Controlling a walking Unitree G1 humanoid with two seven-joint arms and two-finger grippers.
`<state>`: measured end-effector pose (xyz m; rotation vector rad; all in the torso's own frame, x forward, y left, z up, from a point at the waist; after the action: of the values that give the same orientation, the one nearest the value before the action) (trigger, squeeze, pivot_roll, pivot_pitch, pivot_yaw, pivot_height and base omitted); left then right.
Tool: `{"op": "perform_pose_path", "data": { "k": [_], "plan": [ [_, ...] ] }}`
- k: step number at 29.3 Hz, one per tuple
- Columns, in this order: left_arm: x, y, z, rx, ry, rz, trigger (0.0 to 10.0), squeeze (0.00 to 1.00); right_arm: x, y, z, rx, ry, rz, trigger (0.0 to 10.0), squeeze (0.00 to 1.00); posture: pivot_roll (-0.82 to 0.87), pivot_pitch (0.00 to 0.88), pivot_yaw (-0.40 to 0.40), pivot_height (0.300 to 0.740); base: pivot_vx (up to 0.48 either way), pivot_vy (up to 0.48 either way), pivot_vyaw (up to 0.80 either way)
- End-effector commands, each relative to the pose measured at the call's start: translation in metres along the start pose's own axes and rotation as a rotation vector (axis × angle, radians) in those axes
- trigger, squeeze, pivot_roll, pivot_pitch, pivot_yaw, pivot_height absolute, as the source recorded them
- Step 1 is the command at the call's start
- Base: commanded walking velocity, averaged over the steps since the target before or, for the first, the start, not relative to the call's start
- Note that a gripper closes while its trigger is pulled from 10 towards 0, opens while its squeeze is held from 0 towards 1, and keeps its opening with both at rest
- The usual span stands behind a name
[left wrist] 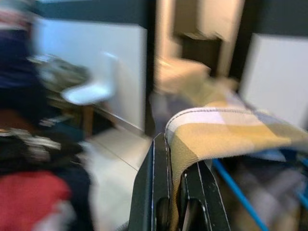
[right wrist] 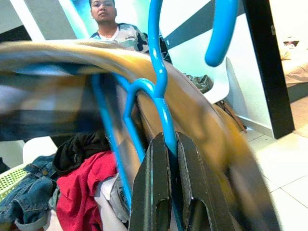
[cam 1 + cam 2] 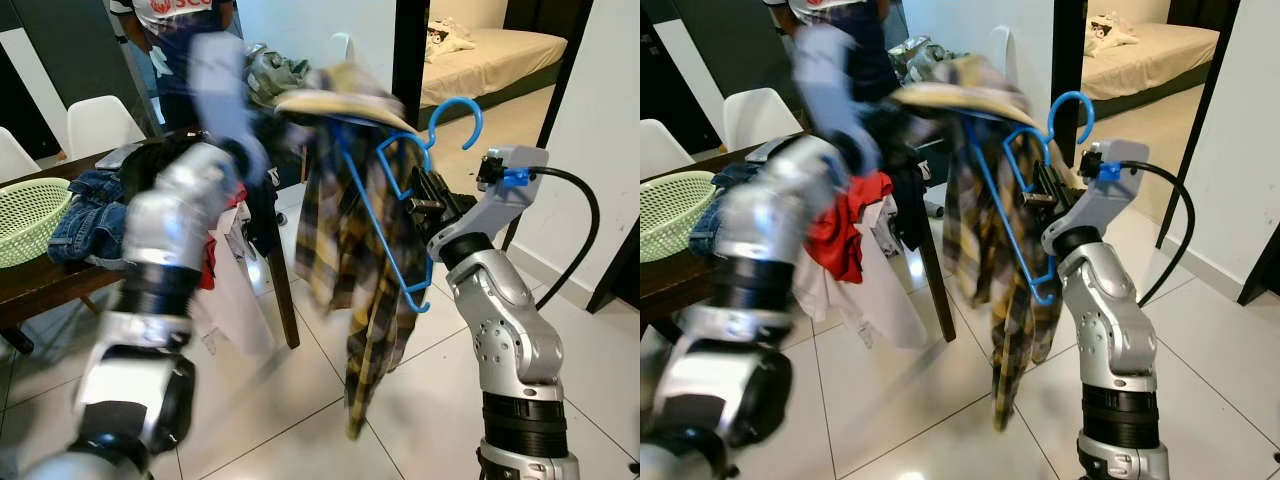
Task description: Hang hanger
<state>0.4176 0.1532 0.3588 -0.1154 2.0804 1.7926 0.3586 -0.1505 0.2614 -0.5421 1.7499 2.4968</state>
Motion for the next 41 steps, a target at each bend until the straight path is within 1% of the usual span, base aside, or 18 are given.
{"op": "perform_pose_path", "data": {
  "k": [1,7,8,11,12,15,17,18,20,23,24,29,31,33,35,38,39,41],
  "plan": [
    [0.005,0.010,0.026,-0.001,0.101,-0.039,10.0,0.00,0.003,0.012,-0.008,-0.005,-0.040,-0.062,10.0,0.00,-0.10,0.000,0.112,0.740,0.000,0.000,0.00],
    [0.008,0.004,0.022,0.027,0.110,-0.031,10.0,0.00,0.002,0.015,-0.010,-0.011,-0.045,-0.078,10.0,0.00,-0.10,0.000,0.105,0.740,0.000,0.000,0.00],
    [0.006,-0.001,0.013,0.056,0.086,-0.021,10.0,0.00,0.002,0.016,-0.010,-0.013,-0.042,-0.081,10.0,0.00,-0.09,0.000,0.101,0.740,0.000,0.000,0.00],
    [0.004,-0.019,-0.034,0.116,-0.070,0.014,10.0,0.00,-0.001,0.017,-0.005,-0.022,-0.019,-0.086,10.0,0.00,-0.09,0.000,0.099,0.740,0.000,0.000,0.00],
    [0.004,-0.019,-0.034,0.116,-0.070,0.014,10.0,0.00,-0.001,0.017,-0.005,-0.022,-0.019,-0.086,10.0,0.00,-0.09,0.000,0.099,0.740,0.000,0.000,0.00],
    [0.005,-0.028,-0.062,0.129,-0.166,0.037,10.0,0.00,-0.003,0.017,0.001,-0.033,0.006,-0.089,10.0,0.00,-0.09,0.000,0.100,0.740,0.000,0.000,0.00],
    [0.005,-0.028,-0.062,0.129,-0.166,0.037,10.0,0.00,-0.003,0.017,0.001,-0.033,0.006,-0.089,10.0,0.00,-0.09,0.000,0.100,0.740,0.000,0.000,0.00],
    [0.005,-0.034,-0.075,0.134,-0.212,0.053,10.0,0.00,-0.003,0.017,0.007,-0.043,0.024,-0.093,10.0,0.00,-0.10,0.000,0.104,0.740,0.000,0.000,0.00],
    [0.005,-0.034,-0.075,0.134,-0.212,0.053,10.0,0.00,-0.003,0.017,0.007,-0.043,0.024,-0.093,10.0,0.00,-0.10,0.000,0.104,0.740,0.000,0.000,0.00],
    [0.003,-0.037,-0.093,0.127,-0.291,0.062,10.0,0.00,-0.003,0.017,0.023,-0.066,0.098,-0.098,10.0,0.00,-0.11,0.000,0.113,0.740,0.000,0.000,0.00],
    [0.003,-0.033,-0.099,0.077,-0.365,0.043,10.0,0.00,0.001,0.014,0.042,-0.076,0.211,-0.084,10.0,0.00,-0.11,0.000,0.115,0.740,0.000,0.000,0.00],
    [0.007,-0.017,-0.096,-0.015,-0.470,0.001,10.0,0.00,0.010,0.008,0.064,-0.073,0.353,-0.050,10.0,0.00,-0.11,0.000,0.111,0.740,0.000,0.000,0.00],
    [0.012,-0.013,-0.099,-0.040,-0.530,-0.007,10.0,0.00,0.011,0.007,0.065,-0.068,0.362,-0.045,10.0,0.00,-0.10,0.000,0.109,0.740,0.000,0.000,0.00],
    [0.027,-0.009,-0.110,-0.069,-0.669,-0.007,10.0,0.00,0.010,0.005,0.065,-0.062,0.360,-0.040,10.0,0.00,-0.09,0.000,0.104,0.740,0.000,0.000,0.00],
    [0.027,-0.009,-0.110,-0.069,-0.669,-0.007,10.0,0.00,0.010,0.005,0.065,-0.062,0.360,-0.040,10.0,0.00,-0.09,0.000,0.104,0.740,0.000,0.000,0.00],
    [0.070,-0.010,-0.138,-0.089,-0.983,0.006,10.0,0.00,0.007,0.005,0.061,-0.064,0.339,-0.039,10.0,0.00,-0.09,0.000,0.097,0.740,0.000,0.000,0.00],
    [0.080,-0.011,-0.143,-0.092,-1.048,0.011,10.0,0.00,0.006,0.004,0.061,-0.065,0.336,-0.039,10.0,0.00,-0.09,0.000,0.097,0.740,0.000,0.000,0.00],
    [0.085,-0.012,-0.146,-0.094,-1.081,0.013,10.0,0.00,0.006,0.004,0.061,-0.066,0.335,-0.038,10.0,0.00,-0.09,0.000,0.097,0.740,0.000,0.000,0.00]
  ]
}}
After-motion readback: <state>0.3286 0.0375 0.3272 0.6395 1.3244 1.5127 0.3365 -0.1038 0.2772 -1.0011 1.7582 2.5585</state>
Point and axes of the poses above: a point about 5 cm out from each wrist's last joint towards the gripper, its own x axis pointing back from the gripper into the wrist, its own y axis along the axis of the wrist's last joint, z = x × y, the point moved 4 cm from there along -x, pointing out of the wrist towards the gripper, and after that the axes turned 4 degrees about -x, right-handed, at the moved point
